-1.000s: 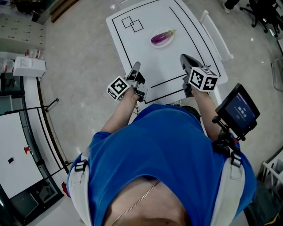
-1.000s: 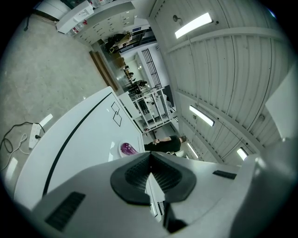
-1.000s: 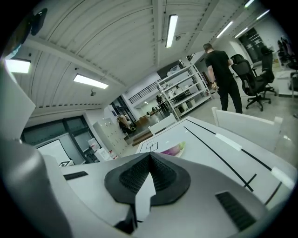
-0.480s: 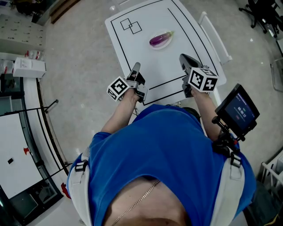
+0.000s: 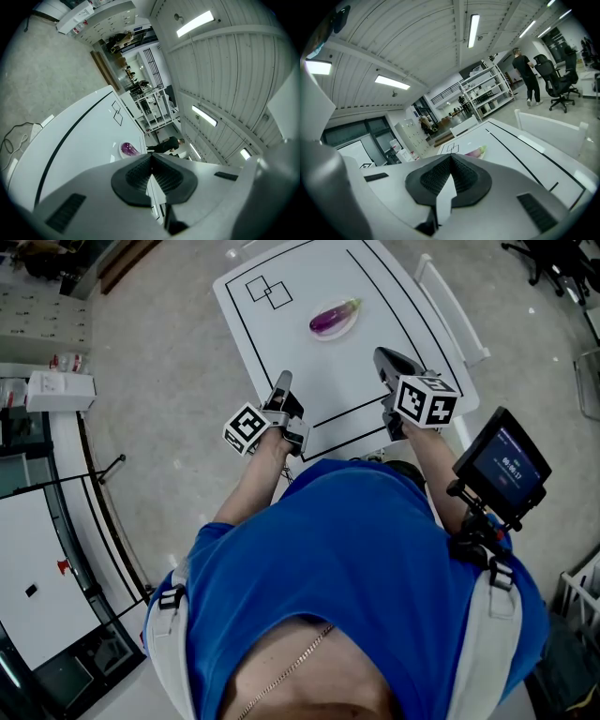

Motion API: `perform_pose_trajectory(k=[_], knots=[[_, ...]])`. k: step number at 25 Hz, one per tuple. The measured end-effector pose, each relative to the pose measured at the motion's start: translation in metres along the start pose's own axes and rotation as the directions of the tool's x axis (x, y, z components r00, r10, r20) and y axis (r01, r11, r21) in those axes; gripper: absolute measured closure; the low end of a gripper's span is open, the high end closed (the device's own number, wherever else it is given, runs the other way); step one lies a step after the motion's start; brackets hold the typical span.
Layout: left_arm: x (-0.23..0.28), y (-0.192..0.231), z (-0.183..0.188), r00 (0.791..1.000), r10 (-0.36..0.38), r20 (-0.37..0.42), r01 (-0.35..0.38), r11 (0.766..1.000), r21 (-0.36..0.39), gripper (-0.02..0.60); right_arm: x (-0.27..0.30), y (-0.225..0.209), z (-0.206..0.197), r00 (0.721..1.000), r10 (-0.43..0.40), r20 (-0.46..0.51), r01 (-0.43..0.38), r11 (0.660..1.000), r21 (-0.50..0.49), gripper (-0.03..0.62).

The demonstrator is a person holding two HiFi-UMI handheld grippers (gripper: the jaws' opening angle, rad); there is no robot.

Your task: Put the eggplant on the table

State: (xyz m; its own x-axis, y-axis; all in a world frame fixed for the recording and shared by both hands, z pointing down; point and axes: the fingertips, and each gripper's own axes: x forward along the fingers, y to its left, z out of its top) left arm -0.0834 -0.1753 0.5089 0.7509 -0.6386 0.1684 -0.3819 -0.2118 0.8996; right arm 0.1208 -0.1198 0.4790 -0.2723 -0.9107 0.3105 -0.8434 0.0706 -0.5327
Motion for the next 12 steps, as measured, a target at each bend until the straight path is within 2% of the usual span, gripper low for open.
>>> perform_pose_trajectory(k=[12], knots=[[-0.0106,0.0030,-0.0026,1.000,0.026,-0.004,-0.026,1.000,0.001,0.574,0.0024,0.0004,-0.0102,0.999,0.001,-0.036,-0.001,1.000,0.003,0.592]])
